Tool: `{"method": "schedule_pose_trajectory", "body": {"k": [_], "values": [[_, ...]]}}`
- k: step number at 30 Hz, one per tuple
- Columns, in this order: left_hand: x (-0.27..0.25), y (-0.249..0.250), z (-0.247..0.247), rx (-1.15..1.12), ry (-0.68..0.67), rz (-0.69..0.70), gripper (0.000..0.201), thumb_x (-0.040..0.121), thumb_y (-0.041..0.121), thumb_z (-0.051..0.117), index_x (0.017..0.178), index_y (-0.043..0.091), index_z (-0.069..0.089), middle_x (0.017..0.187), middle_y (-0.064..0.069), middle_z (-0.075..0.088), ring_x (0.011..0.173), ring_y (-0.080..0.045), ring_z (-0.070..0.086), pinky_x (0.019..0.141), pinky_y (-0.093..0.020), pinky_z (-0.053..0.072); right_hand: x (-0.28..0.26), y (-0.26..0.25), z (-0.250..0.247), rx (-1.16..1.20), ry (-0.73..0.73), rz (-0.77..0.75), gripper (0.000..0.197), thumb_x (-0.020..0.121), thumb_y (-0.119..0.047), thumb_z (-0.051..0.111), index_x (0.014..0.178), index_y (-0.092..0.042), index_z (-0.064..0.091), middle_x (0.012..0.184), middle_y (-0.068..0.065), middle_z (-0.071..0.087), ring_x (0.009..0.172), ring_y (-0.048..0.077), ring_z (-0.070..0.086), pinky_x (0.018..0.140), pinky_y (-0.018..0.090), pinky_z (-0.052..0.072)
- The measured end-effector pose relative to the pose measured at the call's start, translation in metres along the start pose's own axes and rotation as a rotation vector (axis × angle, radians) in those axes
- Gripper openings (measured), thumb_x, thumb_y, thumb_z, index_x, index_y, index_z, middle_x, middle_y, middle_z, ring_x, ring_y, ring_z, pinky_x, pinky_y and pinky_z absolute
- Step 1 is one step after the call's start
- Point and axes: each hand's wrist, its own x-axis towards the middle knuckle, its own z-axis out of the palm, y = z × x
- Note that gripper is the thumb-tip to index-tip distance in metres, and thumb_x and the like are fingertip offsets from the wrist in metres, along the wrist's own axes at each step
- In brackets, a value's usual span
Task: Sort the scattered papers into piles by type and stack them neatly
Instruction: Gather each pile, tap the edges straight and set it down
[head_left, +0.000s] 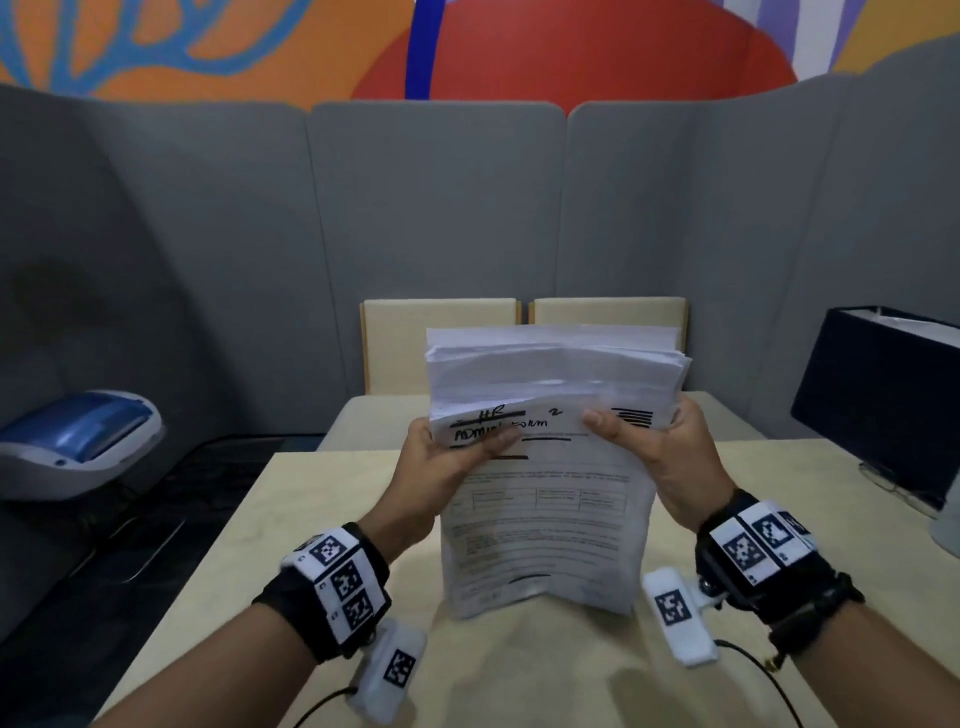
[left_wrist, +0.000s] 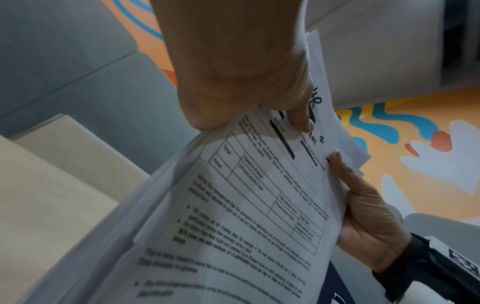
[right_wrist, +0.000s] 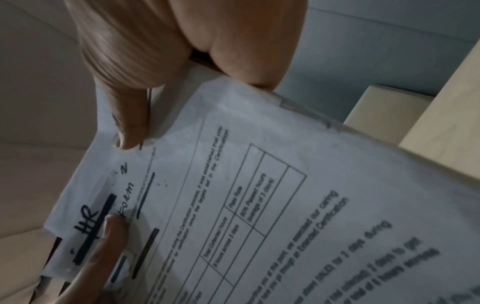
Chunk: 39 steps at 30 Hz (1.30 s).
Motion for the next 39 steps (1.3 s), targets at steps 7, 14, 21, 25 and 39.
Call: {"method": "schedule_pose_trajectory", "body": {"k": [7,14,21,25,39], "values": [[-0.012,-0.018,0.002,-0.009,0.036,-0.005,0.027,0.089,0.006,0.079,0.115,0.001,0.075,0.114,-0.018,0.077,0.107,-0.037,0.074,0.095,-0.055,0.059,-0.01,0.009,-0.004,-0.08,-0.063,0.032,0.04,0.079,-0.001,0.084,0.118,-0.001,0.071,0.111,0.017,0.078,0.102,0.037,0.076,0.089,0.057,0.061],[-0.018,-0.033,-0.003,0.072,0.014,-0.07,0.037,0.081,0.011,0.088,0.116,0.007,0.076,0.114,-0.011,0.079,0.107,-0.031,0.075,0.097,-0.054,0.059,-0.026,0.031,-0.005,-0.088,-0.064,0.047,0.046,0.074,0.007,0.086,0.116,-0.002,0.072,0.113,0.014,0.078,0.105,0.034,0.075,0.09,0.055,0.061],[-0.038,-0.07,-0.02,0.198,-0.114,-0.209,0.042,0.082,0.017,0.089,0.121,0.016,0.076,0.12,0.0,0.078,0.112,-0.023,0.074,0.099,-0.047,0.059,-0.045,0.07,-0.011,-0.117,-0.1,0.141,0.043,0.072,-0.002,0.088,0.113,-0.006,0.075,0.113,0.011,0.079,0.106,0.03,0.075,0.093,0.059,0.06],[-0.033,-0.075,-0.023,0.218,-0.047,-0.177,0.043,0.079,0.022,0.092,0.117,0.01,0.077,0.116,-0.004,0.079,0.11,-0.024,0.075,0.094,-0.048,0.062,-0.042,0.072,-0.005,-0.192,0.012,0.111,0.036,0.071,-0.01,0.091,0.104,-0.007,0.078,0.102,0.006,0.081,0.097,0.025,0.078,0.087,0.051,0.063],[-0.002,-0.096,-0.027,0.243,0.02,-0.206,0.046,0.075,0.014,0.093,0.115,0.005,0.075,0.11,-0.002,0.08,0.102,-0.02,0.077,0.085,-0.038,0.065,-0.013,0.097,-0.006,-0.15,0.102,0.203,0.042,0.071,-0.009,0.095,0.108,-0.002,0.077,0.105,0.009,0.081,0.097,0.029,0.079,0.085,0.047,0.064]]}}
